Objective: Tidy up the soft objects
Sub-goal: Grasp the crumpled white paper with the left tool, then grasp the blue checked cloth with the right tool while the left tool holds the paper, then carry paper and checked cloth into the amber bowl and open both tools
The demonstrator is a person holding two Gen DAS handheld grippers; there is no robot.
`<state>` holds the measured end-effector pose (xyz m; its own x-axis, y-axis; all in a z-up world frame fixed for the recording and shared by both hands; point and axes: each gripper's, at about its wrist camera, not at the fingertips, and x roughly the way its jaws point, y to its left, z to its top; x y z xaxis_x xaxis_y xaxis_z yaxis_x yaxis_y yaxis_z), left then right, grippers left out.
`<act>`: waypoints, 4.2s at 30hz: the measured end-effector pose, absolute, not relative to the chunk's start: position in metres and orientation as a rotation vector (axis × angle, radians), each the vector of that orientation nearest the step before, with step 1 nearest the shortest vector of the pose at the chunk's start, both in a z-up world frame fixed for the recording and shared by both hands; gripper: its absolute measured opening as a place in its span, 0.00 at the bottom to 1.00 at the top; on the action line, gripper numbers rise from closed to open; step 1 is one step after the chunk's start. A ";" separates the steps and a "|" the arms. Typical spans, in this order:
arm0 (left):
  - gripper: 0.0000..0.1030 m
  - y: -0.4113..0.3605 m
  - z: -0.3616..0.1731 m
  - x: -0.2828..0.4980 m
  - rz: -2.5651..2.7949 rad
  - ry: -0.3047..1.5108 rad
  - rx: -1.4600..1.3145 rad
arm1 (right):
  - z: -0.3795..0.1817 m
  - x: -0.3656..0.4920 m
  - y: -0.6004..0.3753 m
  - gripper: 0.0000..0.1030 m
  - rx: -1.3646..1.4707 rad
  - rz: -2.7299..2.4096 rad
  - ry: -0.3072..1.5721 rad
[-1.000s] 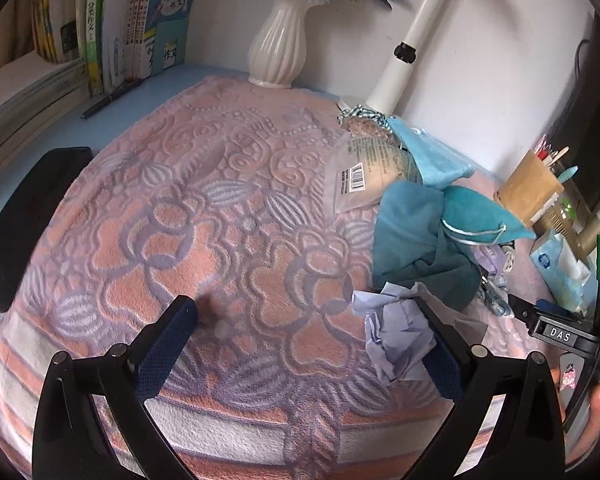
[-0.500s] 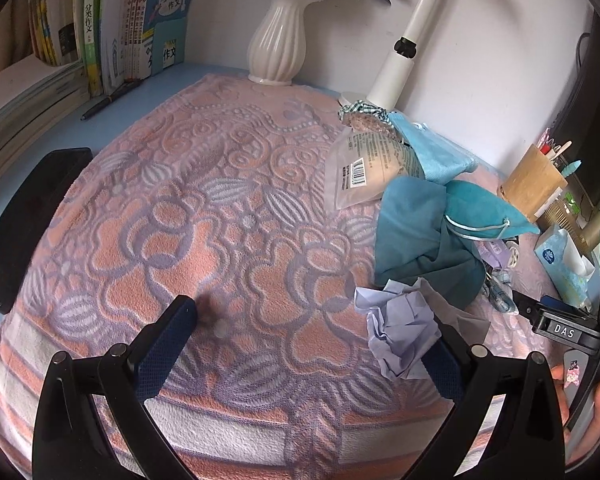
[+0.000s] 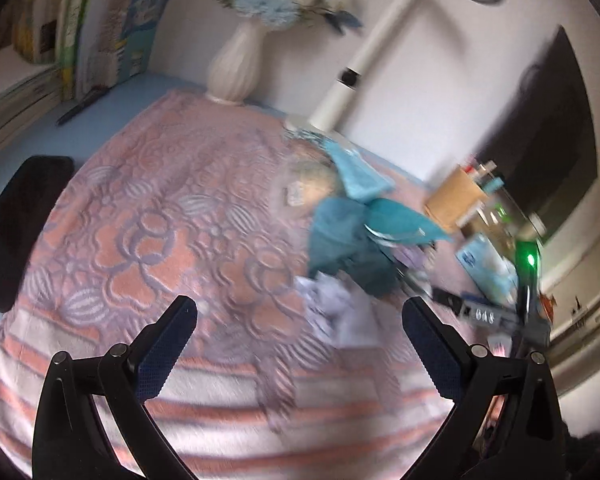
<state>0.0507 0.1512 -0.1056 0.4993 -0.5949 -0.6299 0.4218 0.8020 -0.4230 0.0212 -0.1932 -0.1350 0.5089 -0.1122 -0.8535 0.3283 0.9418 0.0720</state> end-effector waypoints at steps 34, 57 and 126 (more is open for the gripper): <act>0.55 0.060 -0.130 0.051 -0.602 0.924 0.068 | -0.118 0.021 -0.140 0.26 0.141 0.080 0.978; 0.55 0.052 -0.101 0.042 -0.615 0.862 0.097 | -0.117 0.030 -0.134 0.72 0.230 0.008 1.044; 0.98 -0.349 0.015 0.094 -1.115 0.630 0.241 | -0.024 -0.010 -0.494 0.49 0.408 -0.549 0.732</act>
